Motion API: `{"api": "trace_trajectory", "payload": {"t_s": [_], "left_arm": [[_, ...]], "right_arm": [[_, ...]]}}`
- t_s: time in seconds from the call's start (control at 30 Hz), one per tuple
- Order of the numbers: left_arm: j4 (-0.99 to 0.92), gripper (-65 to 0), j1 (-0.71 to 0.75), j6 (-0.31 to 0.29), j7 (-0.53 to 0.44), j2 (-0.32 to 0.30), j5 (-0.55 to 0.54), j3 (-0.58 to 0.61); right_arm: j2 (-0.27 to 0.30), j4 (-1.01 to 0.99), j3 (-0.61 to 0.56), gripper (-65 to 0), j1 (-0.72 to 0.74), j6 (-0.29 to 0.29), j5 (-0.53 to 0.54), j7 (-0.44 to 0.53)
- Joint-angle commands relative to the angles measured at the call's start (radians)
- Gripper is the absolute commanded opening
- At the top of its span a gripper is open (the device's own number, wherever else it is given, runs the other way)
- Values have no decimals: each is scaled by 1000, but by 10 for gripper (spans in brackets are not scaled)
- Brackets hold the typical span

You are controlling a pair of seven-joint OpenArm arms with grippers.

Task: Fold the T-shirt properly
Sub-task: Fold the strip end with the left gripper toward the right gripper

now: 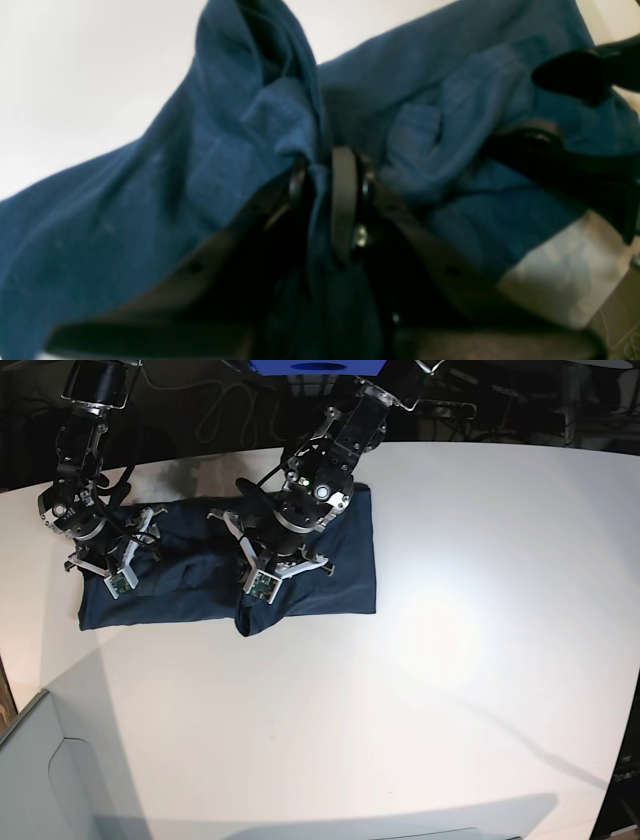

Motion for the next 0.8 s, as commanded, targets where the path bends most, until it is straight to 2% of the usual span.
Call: {"api": "trace_trajectory", "payload": {"t_s": [0.0, 0.23, 0.3, 0.43, 0.47, 0.63, 0.77], "left_arm": [[18, -605, -16, -1, -23, 15, -6, 6], [18, -586, -15, -1, -15, 15, -6, 6], [18, -515, -13, -1, -3, 15, -6, 6], [30, -296, -9, -4, 11, 15, -6, 18], [42, -274, -9, -4, 11, 15, -6, 30], [179, -271, 13, -1, 11, 15, -5, 40], [233, -271, 27, -1, 11, 5, -5, 0]], "right_arm": [[12, 17, 2, -226, 4, 11, 8, 10], [12, 17, 2, -226, 4, 11, 8, 10], [12, 17, 2, -226, 4, 11, 8, 10], [12, 17, 2, -226, 6, 11, 8, 10], [12, 17, 2, -226, 6, 11, 8, 10], [12, 18, 2, -226, 9, 11, 8, 10], [12, 18, 3, -226, 13, 11, 8, 10]]}}
